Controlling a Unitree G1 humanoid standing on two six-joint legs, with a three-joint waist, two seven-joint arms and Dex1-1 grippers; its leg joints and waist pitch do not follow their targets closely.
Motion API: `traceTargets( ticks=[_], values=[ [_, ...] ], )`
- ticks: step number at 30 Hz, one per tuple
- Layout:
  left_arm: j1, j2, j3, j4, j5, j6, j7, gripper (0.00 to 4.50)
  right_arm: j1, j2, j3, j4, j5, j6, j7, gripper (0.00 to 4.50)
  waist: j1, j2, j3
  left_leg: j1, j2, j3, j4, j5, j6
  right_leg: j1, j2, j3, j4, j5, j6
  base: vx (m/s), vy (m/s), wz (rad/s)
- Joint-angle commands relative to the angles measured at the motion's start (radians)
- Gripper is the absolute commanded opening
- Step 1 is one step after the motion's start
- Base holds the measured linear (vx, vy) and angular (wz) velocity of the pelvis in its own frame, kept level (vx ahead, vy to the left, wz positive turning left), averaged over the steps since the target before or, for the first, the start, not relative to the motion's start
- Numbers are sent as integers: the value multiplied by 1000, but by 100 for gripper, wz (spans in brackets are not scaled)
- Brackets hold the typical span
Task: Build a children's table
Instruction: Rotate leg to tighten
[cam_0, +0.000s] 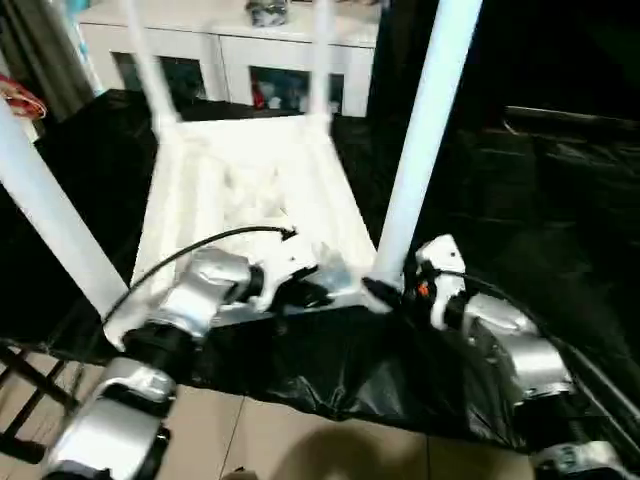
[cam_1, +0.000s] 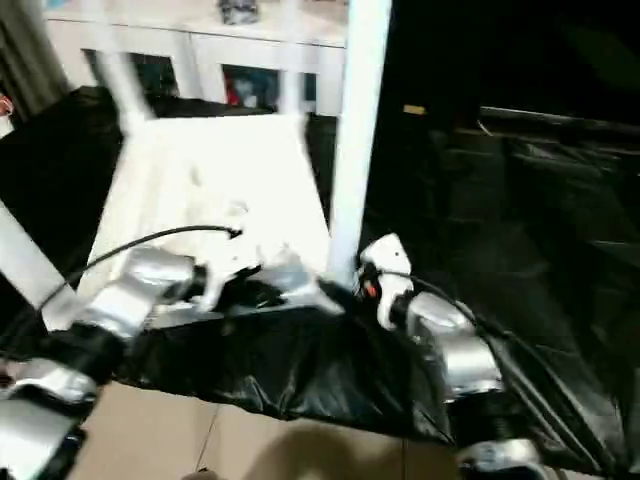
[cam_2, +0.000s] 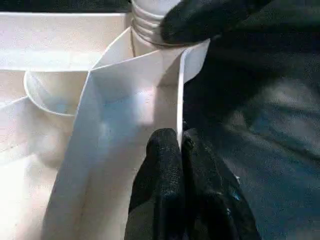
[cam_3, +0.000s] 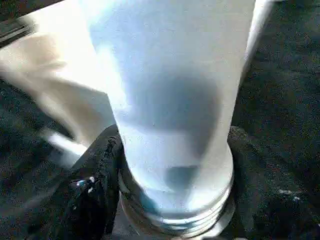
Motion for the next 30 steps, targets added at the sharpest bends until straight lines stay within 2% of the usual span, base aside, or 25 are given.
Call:
traceTargets(
  ticks=[1,2,3,4,6,7,10,13,15,19,21,22,23,25,27,28,30],
  values=[
    [-25,-96,-30,1,6,16,96,0,-16,113,79,34,-8,22,-64,268,-1,-4,-50,-3,17,-7,-80,-272,-9,42,-57,40,-97,-403,-131,0,0,0],
    [-23,-124,-37,-8,15,29,126,0,-28,162,73,57,-19,13,-129,268,-1,-1,-51,-2,17,-8,-80,-273,-10,42,-57,39,-97,-405,-130,0,0,0],
    [-20,-141,-41,-17,22,34,143,0,-39,193,78,68,-24,-1,-150,268,-5,7,-51,-1,17,-7,-80,-282,-14,39,-57,41,-98,-398,-132,0,0,0],
    [-18,-149,-43,-21,25,37,151,0,-44,208,85,72,-28,-10,-154,268,-10,6,-51,-3,16,-9,-82,-296,-16,41,-56,39,-100,-400,-129,0,0,0],
    [-15,-158,-48,-28,29,41,158,0,-52,225,97,77,-35,-25,-158,268,-9,5,-52,-2,16,-8,-81,-296,-9,41,-54,41,-98,-378,-129,0,0,0],
    [-14,-158,-53,-32,30,37,153,0,-54,226,101,77,-35,-30,-149,324,-9,6,-52,-3,16,-9,-82,-295,-7,42,-54,41,-97,-370,-131,0,0,0],
    [-3,-133,-62,-50,33,-21,120,0,-49,204,76,51,-10,-25,-116,340,-10,6,-53,-6,16,-7,-81,-283,4,46,-52,42,-92,-314,-144,0,0,0],
    [12,-106,-52,-77,14,-25,63,0,-46,151,66,34,-24,-31,-86,383,-11,7,-55,-8,17,-7,-80,-271,6,48,-51,42,-87,-272,-158,0,0,0],
    [23,-77,-56,-94,7,-23,14,0,-45,104,58,29,-22,-33,-39,389,-13,8,-57,-10,17,-5,-76,-248,18,52,-51,42,-82,-222,-175,0,0,0],
    [43,-21,-68,-120,-6,-30,-83,0,-30,-12,87,-1,-9,-35,143,389,-8,9,-66,-8,18,-1,-64,-157,45,55,-48,42,-62,-52,-228,13,1,1],
    [47,13,-71,-125,-14,-41,-138,0,-16,-89,120,-31,-3,-34,275,389,-2,8,-66,-5,16,4,-55,-119,81,56,-43,42,-52,64,-264,54,5,5],
    [49,23,-70,-126,-17,-47,-154,0,-13,-109,129,-38,-3,-34,309,389,0,13,-65,-9,16,5,-53,-118,95,60,-42,40,-51,73,-269,0,0,0],
    [50,33,-69,-128,-22,-54,-173,0,-11,-130,138,-46,-2,-34,348,389,3,13,-65,-10,17,5,-53,-122,97,60,-42,40,-51,70,-270,0,0,0],
    [51,52,-63,-130,-32,-64,-210,0,-11,-172,156,-61,5,-32,440,389,9,7,-63,-9,19,4,-56,-144,91,63,-46,38,-55,4,-265,0,0,0],
    [50,62,-57,-129,-39,-67,-228,0,-13,-197,167,-69,13,-28,500,389,17,8,-61,-6,23,4,-58,-165,85,59,-50,40,-59,-51,-260,0,0,0],
    [49,71,-55,-128,-42,-71,-241,0,-17,-209,174,-70,15,-30,530,389,20,3,-60,-5,25,5,-59,-179,76,56,-51,40,-62,-84,-255,0,0,0],
    [48,82,-55,-130,-49,-71,-260,0,-23,-222,183,-69,21,-29,561,389,23,3,-59,-6,24,4,-61,-188,66,57,-52,41,-63,-122,-246,0,0,0]
  ],
)
